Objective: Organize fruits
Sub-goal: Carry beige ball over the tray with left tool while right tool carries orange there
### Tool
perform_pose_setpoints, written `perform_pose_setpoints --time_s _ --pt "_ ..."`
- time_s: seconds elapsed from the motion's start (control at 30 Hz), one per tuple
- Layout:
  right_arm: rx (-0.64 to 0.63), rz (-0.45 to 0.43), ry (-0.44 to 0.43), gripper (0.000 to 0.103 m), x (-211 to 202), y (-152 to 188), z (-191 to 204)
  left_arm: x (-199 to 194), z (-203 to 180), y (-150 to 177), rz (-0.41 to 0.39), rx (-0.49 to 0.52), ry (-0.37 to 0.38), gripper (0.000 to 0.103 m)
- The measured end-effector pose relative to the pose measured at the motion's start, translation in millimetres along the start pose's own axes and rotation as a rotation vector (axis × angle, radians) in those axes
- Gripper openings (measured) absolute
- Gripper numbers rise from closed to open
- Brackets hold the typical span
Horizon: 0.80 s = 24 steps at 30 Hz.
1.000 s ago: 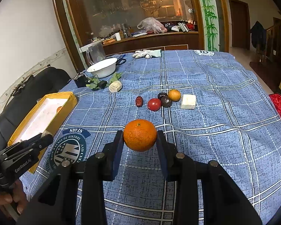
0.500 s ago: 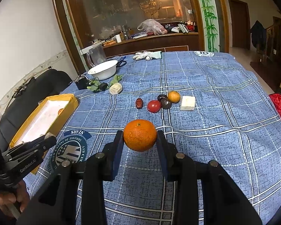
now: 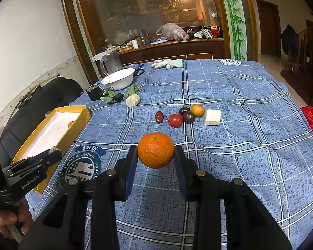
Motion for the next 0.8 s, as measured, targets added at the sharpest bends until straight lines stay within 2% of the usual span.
perform_pose_setpoints --time_s 0.4,0.6,0.8 --pt "-0.032 0.01 -0.007 0.037 4.0 -1.9 10.5 -1.7 12.3 -5.8 -0.01 -0.013 -0.01 0.027" --pt "-0.07 -0.007 -0.049 0.037 3.0 -9.5 35.7 -11.9 47.9 -9.1 -0.029 -0.07 -0.067 0.027" --pt "-0.124 0.031 -0.099 0.037 26.8 -9.4 73.1 -9.4 90.2 -13.8 -0.029 -0.139 -0.129 0.027"
Point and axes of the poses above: each gripper's, at about its wrist camera, not at the fingertips, and x roughly the way its jaws point, z to its left, y to its underside, the point moved 10 cm from there along x, roughly the way its jaws point, and after that the axes turned 1 degree about z, right-handed, at the moved point
